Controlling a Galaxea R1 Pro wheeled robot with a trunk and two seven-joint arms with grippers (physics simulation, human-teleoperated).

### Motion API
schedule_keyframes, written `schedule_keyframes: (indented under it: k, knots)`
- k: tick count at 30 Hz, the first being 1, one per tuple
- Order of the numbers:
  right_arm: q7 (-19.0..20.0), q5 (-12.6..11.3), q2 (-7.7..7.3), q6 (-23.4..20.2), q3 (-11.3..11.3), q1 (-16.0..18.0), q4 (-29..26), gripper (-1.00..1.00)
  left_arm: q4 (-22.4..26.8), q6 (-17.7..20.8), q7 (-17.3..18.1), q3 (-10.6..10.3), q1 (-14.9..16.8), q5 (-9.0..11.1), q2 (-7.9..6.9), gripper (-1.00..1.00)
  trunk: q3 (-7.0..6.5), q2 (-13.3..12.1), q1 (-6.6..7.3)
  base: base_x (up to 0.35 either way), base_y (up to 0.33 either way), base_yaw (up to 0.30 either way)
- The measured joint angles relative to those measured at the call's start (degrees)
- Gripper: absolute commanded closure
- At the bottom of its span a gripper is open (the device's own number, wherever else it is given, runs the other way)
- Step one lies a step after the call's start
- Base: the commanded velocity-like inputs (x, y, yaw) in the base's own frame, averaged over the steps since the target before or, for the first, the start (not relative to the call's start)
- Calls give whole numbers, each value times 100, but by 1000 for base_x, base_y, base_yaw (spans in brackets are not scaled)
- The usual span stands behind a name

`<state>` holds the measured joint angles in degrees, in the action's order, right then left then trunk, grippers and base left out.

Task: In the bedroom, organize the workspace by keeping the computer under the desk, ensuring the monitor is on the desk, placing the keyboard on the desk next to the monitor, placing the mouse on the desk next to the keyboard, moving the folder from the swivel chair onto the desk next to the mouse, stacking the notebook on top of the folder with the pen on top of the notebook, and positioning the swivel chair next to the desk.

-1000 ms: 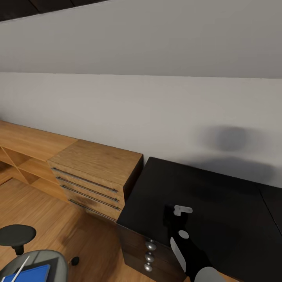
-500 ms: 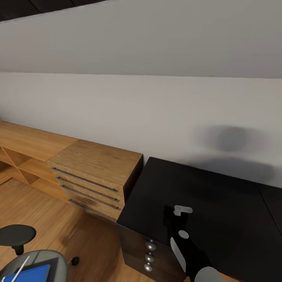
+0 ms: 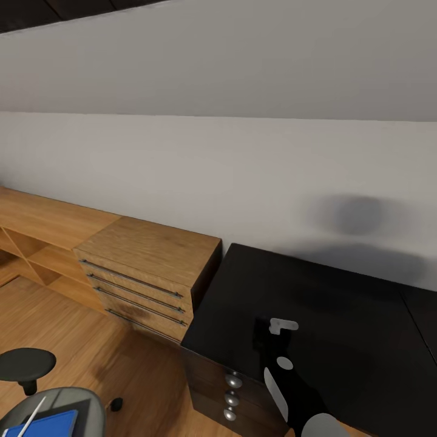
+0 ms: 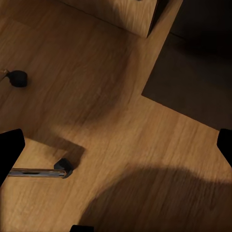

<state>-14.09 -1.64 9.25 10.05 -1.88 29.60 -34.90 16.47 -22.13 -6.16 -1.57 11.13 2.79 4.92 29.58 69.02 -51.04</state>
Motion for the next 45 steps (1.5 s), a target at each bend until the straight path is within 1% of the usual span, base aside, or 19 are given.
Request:
schedule_keyframes:
  k: [15, 16, 45]
  knots:
    - [-1, -14, 7, -4, 3, 0, -6, 100, 0, 0, 1, 0, 0, 0, 0, -100, 0, 0, 0, 0, 0, 0]
    - [-2, -14, 7, -4, 3, 0, -7, -100, 0, 0, 1, 0, 0, 0, 0, -100, 0, 0, 0, 0, 0, 0]
    - [6, -25, -19, -18, 6, -1, -15, -100, 8, 0, 3, -8, 0, 0, 5, -100, 0, 0, 0, 0, 0, 0]
